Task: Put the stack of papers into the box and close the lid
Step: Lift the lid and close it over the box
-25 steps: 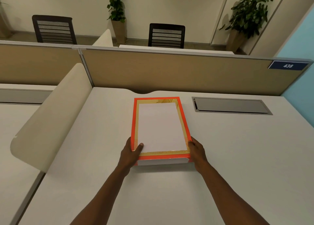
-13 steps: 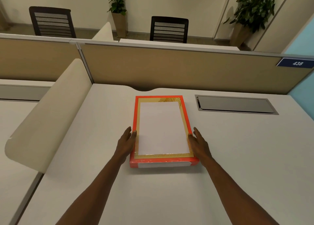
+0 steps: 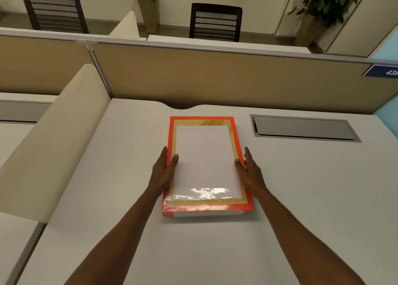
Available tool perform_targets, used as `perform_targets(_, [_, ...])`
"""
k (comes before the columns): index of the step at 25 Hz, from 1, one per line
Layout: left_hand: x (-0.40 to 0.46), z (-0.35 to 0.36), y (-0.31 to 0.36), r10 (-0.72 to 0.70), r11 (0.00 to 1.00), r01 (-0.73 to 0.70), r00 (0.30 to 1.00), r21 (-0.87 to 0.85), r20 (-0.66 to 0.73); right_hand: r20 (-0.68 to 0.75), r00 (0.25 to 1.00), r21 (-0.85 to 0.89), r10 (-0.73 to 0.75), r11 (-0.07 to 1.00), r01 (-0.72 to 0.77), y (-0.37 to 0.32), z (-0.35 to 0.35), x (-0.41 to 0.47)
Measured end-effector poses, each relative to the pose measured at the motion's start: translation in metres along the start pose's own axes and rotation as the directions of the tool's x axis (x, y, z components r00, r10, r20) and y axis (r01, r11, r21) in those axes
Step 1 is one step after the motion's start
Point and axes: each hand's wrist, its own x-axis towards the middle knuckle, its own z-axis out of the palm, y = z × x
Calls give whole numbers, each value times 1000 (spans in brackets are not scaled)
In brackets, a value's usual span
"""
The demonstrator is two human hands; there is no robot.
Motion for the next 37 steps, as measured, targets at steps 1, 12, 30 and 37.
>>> perform_targets(1, [7,0,4,7,1000,-7,1000,-2,7,7,1000,-9,-21,1000,21,-6,-1,10])
perform_targets(12, [33,8,9,133,916,-151,988,373,73,-36,999,-211,-36,977,27,-10,21,55])
perform_targets(30, [-80,22,-37,278,738,-245,959,629,48,-75,969,-429,-235,885,182,42,39,-78])
perform_targets(37, [-106,15,-49,286,800,-292,954,523,96,-32,980,-436,-196,885,163,48,40,-99])
